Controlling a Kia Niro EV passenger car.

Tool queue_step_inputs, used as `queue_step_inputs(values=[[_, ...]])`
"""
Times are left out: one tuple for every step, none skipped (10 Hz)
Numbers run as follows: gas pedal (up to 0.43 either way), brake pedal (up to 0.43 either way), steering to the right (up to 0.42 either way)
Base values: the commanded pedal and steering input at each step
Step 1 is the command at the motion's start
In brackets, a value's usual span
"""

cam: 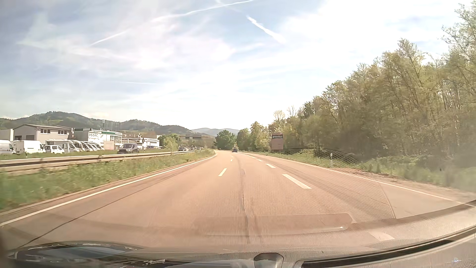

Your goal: Follow the waypoints while adhering to traffic rules and regulations

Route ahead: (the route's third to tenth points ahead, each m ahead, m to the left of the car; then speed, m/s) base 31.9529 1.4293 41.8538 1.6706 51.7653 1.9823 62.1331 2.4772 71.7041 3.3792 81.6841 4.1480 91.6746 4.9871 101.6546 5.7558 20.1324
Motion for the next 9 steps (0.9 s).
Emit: queue_step_inputs(values=[[0.169, 0.000, -0.003], [0.169, 0.000, -0.002], [0.169, 0.000, -0.003], [0.169, 0.000, -0.003], [0.169, 0.000, -0.003], [0.169, 0.000, -0.003], [0.169, 0.000, -0.003], [0.169, 0.000, -0.004], [0.169, 0.000, -0.004]])
